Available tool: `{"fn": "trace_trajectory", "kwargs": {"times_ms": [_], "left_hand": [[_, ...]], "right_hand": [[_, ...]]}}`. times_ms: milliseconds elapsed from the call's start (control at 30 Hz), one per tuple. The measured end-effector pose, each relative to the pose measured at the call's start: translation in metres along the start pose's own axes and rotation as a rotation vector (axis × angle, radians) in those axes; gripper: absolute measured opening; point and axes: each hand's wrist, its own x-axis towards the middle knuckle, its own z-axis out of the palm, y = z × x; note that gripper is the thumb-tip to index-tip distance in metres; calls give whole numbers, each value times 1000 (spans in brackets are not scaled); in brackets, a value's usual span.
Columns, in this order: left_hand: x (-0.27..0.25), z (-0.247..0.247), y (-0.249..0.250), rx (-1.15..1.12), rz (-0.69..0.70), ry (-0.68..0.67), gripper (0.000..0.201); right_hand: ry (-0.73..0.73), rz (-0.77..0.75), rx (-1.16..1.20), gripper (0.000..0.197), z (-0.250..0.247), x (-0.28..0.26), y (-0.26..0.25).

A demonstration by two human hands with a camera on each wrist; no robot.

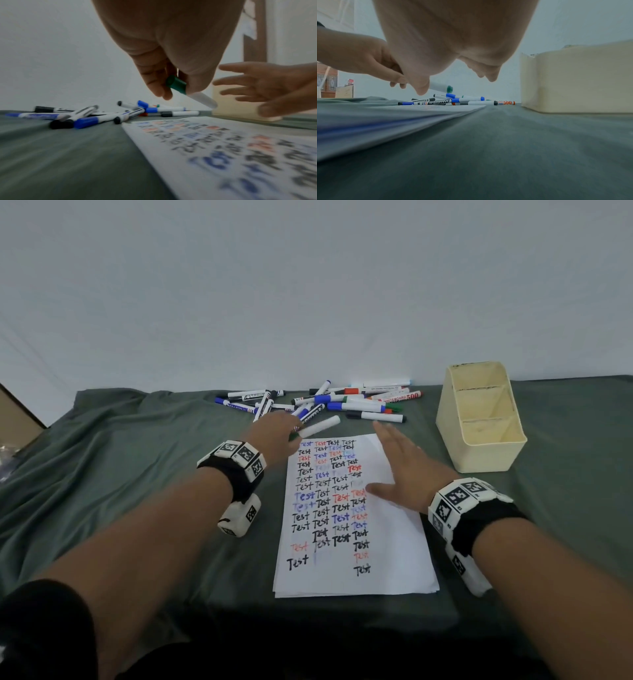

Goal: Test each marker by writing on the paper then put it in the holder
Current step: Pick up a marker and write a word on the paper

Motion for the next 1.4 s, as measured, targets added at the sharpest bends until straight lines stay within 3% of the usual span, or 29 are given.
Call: {"fn": "trace_trajectory", "kwargs": {"times_ms": [100, 167, 300, 367, 467, 633, 767, 800, 933, 1000, 1200, 1400], "left_hand": [[-14, -5, 25, -59, 236, -20, 18], [-21, -6, 46, -77, 314, -58, 19], [-31, 3, 80, -108, 325, -75, 18], [-33, 10, 87, -145, 303, -85, 19], [-32, 15, 88, -130, 249, -165, 18], [-24, 19, 70, -46, 192, -136, 28], [-21, 14, 41, -142, -9, -187, 86], [-21, 13, 31, -171, -86, -172, 85], [-27, 9, -11, -168, -203, -105, 28], [-33, 1, -30, -85, -237, -152, 20], [-46, -15, -74, 112, -184, -262, 28], [-59, -13, -75, -9, -190, -276, 47]], "right_hand": [[156, -52, -26, 108, -2, -3, -2], [180, -67, -77, 92, -2, -1, -2], [139, -48, -118, 25, -4, 4, -3], [166, -51, -143, 15, -4, 3, -2], [141, -57, -162, 13, -3, 4, -1], [112, -53, -141, 15, -3, 5, -2], [156, -3, -109, 18, -5, 3, -3], [157, 15, -104, 18, -5, 2, -3], [148, 32, -111, 20, -6, 0, -3], [152, 36, -103, 20, -7, 0, -5], [145, 36, -83, 18, -7, 0, -6], [160, 31, -77, 17, -5, 2, -5]]}}
